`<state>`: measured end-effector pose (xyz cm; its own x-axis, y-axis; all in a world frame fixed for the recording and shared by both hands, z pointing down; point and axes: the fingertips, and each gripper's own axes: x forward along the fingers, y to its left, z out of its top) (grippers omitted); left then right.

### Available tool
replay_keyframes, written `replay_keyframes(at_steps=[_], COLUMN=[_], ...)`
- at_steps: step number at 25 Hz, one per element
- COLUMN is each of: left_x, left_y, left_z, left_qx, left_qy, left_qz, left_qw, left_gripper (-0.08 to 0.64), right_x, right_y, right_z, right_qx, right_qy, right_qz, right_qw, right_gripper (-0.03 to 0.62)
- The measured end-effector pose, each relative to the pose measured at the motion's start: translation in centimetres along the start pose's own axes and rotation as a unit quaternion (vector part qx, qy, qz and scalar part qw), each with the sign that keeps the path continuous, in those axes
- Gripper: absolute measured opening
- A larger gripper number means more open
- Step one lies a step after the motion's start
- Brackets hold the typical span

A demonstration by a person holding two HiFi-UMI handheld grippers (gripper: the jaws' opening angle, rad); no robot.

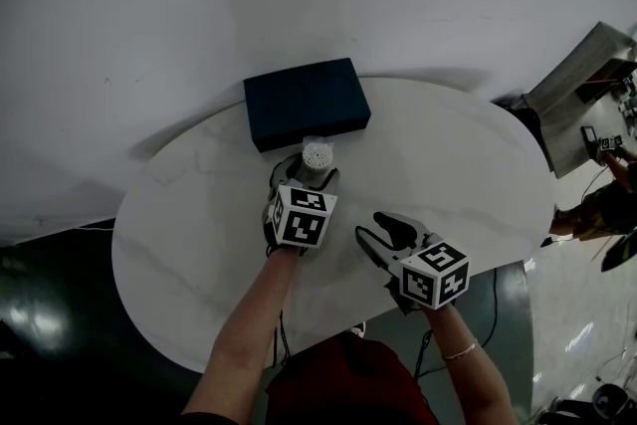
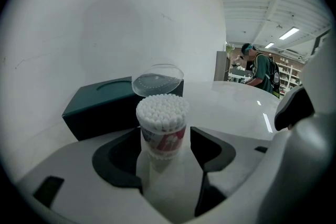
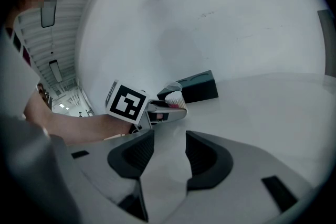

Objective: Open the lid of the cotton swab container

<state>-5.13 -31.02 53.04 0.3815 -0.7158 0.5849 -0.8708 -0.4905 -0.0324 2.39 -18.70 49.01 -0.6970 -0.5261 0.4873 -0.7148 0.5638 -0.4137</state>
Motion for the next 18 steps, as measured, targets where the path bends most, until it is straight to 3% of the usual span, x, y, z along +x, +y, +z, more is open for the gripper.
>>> replay_keyframes(at_steps=[11, 18], left_x=[-2.7, -5.5], left_y=[-1.1, -3.1], left_z=[-1.7, -3.1], left_qx=[-0.03, -0.028], left_qy=[0.015, 0.014], left_qz=[-0.014, -0.015], left_qw=[0.9993, 0.9994], left_gripper=[0.293, 0.29], right_x=[-1.5, -2.5], right_y=[0.2, 1.2], right_z=[-0.2, -0.6], right_qx=[0.008, 0.002], right_qy=[-0.017, -0.022], right_qz=[-0.007, -0.008], right_qw=[1.0, 1.0], right_gripper=[0.199, 0.199])
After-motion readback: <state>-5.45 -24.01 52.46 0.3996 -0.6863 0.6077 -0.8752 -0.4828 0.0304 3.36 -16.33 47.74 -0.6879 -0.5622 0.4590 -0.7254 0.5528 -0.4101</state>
